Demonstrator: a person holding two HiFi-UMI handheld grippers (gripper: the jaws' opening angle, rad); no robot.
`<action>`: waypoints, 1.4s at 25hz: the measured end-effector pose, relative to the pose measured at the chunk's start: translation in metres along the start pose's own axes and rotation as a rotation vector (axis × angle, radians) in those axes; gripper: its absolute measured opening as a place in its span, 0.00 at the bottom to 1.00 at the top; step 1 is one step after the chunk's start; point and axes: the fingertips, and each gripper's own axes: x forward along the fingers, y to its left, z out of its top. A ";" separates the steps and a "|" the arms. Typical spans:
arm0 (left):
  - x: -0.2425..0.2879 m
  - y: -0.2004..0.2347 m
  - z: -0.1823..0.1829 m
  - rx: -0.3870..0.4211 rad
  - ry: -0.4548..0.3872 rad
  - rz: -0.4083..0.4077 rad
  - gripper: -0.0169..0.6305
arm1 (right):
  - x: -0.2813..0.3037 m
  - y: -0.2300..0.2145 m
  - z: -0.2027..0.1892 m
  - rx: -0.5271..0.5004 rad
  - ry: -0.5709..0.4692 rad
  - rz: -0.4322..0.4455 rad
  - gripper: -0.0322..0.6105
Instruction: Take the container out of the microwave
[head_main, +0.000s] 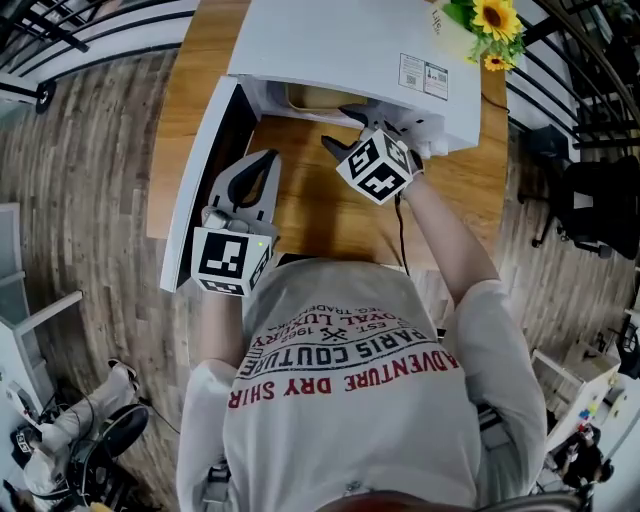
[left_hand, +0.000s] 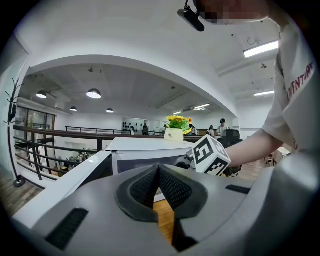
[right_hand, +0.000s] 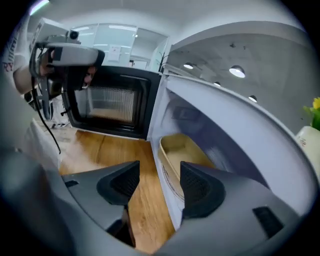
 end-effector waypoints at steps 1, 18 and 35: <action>0.001 0.001 -0.002 -0.004 0.003 -0.001 0.05 | 0.007 -0.001 -0.002 -0.027 0.022 0.013 0.47; 0.008 0.003 -0.024 -0.033 0.058 -0.020 0.05 | 0.060 -0.016 -0.022 -0.367 0.237 0.016 0.14; -0.022 -0.026 -0.020 0.017 0.067 -0.093 0.05 | -0.006 0.036 -0.012 -0.149 0.129 0.042 0.12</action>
